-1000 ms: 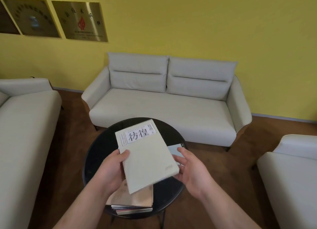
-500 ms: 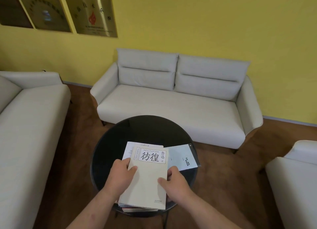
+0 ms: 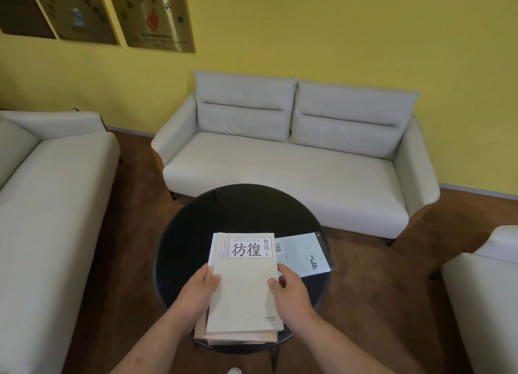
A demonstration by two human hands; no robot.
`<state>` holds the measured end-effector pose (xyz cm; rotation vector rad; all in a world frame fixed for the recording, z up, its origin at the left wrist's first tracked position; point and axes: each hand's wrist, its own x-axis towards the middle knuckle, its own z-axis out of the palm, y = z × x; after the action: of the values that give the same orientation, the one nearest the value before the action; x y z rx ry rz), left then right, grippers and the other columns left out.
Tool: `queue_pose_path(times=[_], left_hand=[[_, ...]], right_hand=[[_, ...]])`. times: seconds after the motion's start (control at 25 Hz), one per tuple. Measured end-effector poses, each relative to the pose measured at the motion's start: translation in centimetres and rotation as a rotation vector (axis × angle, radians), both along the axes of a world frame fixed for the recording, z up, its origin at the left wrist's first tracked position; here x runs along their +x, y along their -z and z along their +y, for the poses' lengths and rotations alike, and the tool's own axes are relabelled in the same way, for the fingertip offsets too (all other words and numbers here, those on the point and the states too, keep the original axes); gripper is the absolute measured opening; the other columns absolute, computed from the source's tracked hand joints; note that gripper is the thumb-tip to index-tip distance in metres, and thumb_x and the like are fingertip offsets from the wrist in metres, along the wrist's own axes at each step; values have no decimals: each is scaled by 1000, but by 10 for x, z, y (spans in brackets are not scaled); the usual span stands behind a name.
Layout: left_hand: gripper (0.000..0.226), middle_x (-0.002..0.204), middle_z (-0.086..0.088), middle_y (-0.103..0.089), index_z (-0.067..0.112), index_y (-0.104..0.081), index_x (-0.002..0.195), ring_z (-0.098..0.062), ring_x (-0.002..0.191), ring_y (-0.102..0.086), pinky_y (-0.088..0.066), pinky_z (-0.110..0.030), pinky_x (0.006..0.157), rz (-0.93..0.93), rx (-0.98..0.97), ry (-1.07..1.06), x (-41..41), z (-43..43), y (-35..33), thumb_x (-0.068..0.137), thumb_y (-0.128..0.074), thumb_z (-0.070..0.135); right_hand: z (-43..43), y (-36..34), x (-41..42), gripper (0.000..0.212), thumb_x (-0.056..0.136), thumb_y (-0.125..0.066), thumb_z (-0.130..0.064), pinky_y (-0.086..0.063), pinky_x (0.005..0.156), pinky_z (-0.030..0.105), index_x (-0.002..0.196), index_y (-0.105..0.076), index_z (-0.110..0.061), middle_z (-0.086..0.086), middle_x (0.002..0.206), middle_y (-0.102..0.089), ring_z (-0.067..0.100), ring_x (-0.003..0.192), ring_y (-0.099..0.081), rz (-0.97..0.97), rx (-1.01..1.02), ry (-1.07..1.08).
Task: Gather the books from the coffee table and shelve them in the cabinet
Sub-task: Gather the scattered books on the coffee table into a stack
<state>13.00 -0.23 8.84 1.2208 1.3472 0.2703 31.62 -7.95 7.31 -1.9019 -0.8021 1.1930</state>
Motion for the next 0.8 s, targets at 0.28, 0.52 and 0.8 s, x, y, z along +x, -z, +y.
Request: queue_pose_path(times=[0.28,0.52,0.8], left_hand=[[49,127,11,-63,48,-34,139,-19,109,-68,-57,-46,94,-101,-31,0,0,-3,2,101,-54,24],[54,129,5,-66,47,-36,143,-23,105,-73,-60,-48,87,-177,-93,-61,-5,-8,2,101,-55,20],[59,130,5,-64,43,-32,147,-22,107,-71,-57,-51,93,-136,-87,-59,-4,-6,7,98,-59,22]], right_hand=[[0,6,-24,60,111,-31,-28,-45,89,26,160,0,-43,-8,148,-46,7,115,-52,180,-100,-28],[-7,7,-4,63,109,-41,-31,-53,72,17,157,-4,-51,-16,139,-52,2,106,-59,263,-76,-127],[-11,16,-4,53,108,-44,-33,-59,84,22,144,-17,-60,-23,133,-57,5,115,-63,267,-30,-100]])
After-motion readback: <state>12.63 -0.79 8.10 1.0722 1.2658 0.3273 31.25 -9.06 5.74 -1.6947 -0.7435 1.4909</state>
